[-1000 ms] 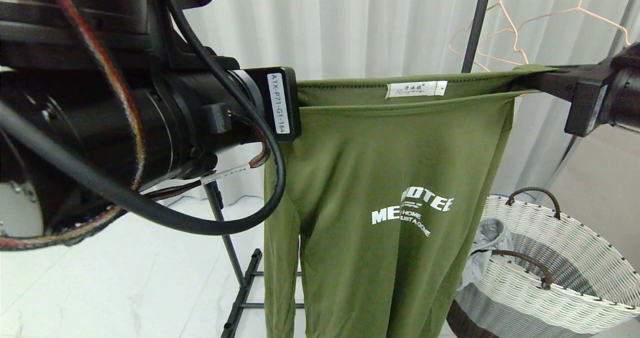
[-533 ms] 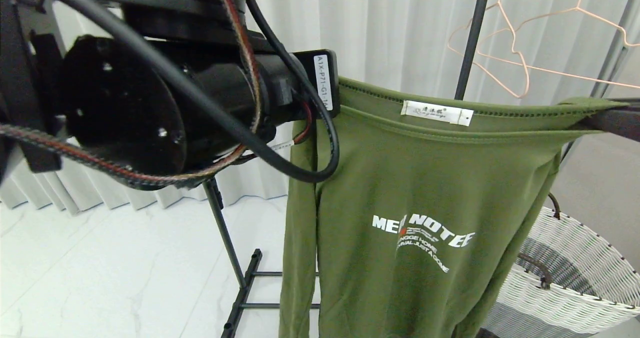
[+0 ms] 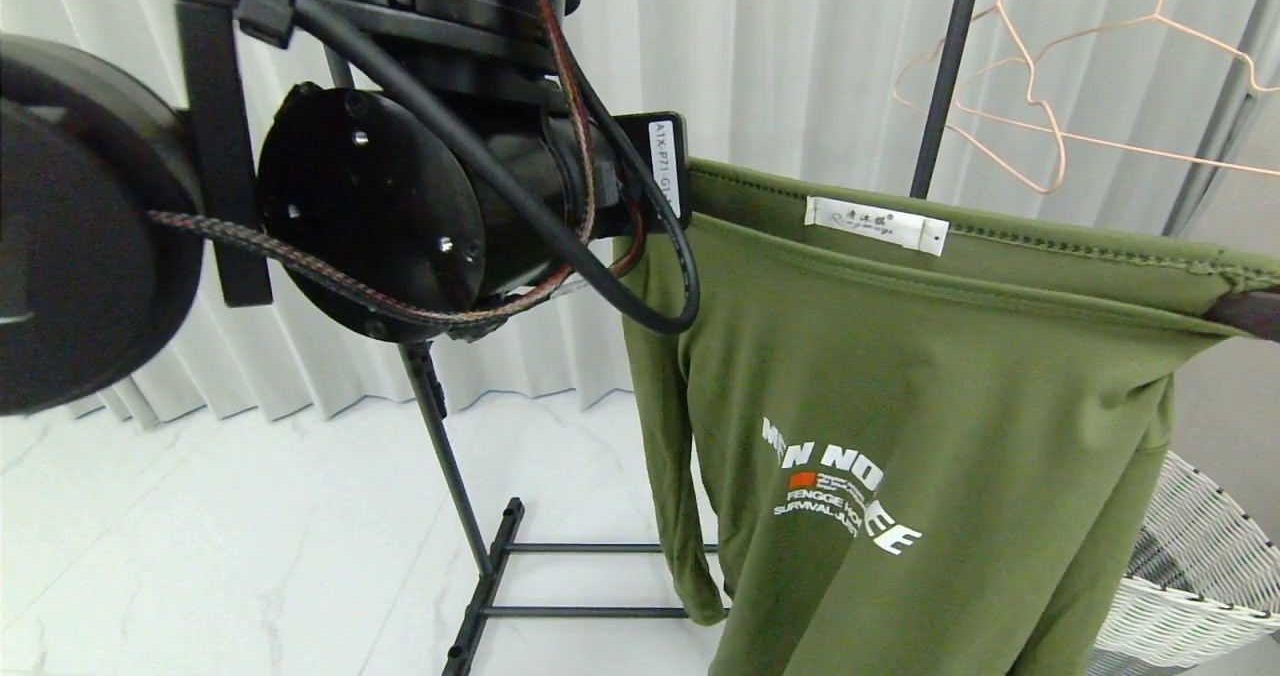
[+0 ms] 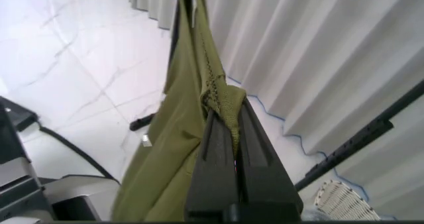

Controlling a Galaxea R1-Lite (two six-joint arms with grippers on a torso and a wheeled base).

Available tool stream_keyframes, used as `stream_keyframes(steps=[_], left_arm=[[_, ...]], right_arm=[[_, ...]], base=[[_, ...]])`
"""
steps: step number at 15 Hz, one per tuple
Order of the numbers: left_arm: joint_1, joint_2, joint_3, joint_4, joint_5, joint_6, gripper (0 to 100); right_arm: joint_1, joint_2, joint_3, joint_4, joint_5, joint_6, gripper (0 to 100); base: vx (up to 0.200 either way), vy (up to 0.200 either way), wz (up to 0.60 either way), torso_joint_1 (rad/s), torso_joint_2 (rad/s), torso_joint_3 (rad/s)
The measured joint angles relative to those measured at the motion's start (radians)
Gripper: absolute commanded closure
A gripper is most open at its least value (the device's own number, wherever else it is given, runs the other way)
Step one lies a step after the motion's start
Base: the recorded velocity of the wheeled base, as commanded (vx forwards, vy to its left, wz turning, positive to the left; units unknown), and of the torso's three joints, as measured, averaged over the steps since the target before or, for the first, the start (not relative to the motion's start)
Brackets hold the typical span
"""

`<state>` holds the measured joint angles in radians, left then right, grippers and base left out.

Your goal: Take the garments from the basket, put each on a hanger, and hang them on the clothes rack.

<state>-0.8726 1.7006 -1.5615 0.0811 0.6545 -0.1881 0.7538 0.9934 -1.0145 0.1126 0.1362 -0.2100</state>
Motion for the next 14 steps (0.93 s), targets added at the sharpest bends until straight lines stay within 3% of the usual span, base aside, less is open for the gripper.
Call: stream_keyframes(steps=[2,5,7,10,12,14], left_arm=[[-0.003,-0.005,0.002,0.024,-0.001,-0.001,100],[-0.004,-0.036,0.042,0.032,-0.013,-0.001,100],[-0.004,-0.083,0.101,0.034,-0.067,-0.001,100],[-0.004,-0.175,0.174,0.033,-0.237,0.0,100],[-0.003,-0.255,0.213,0.033,-0.421,0.003,100],[-0.002,-0.325,0.255,0.033,-0.496,0.005,100]], right_arm=[[-0.012,0.002,0.0,-0.008,-0.032,0.0,100],[-0.05,0.049,-0.01,-0.117,-0.049,0.0,100],[-0.07,0.104,-0.032,-0.178,-0.049,0.009,100],[-0.079,0.203,-0.13,-0.204,-0.049,0.051,100],[-0.08,0.277,-0.211,-0.219,-0.049,0.061,100],[-0.079,0.343,-0.28,-0.228,-0.049,0.063,100]], base=[[0.0,0.0,0.0,0.0,0.0,0.0],[0.0,0.0,0.0,0.0,0.0,0.0],[0.0,0.0,0.0,0.0,0.0,0.0],[0.0,0.0,0.0,0.0,0.0,0.0],[0.0,0.0,0.0,0.0,0.0,0.0],[0.0,0.0,0.0,0.0,0.0,0.0]])
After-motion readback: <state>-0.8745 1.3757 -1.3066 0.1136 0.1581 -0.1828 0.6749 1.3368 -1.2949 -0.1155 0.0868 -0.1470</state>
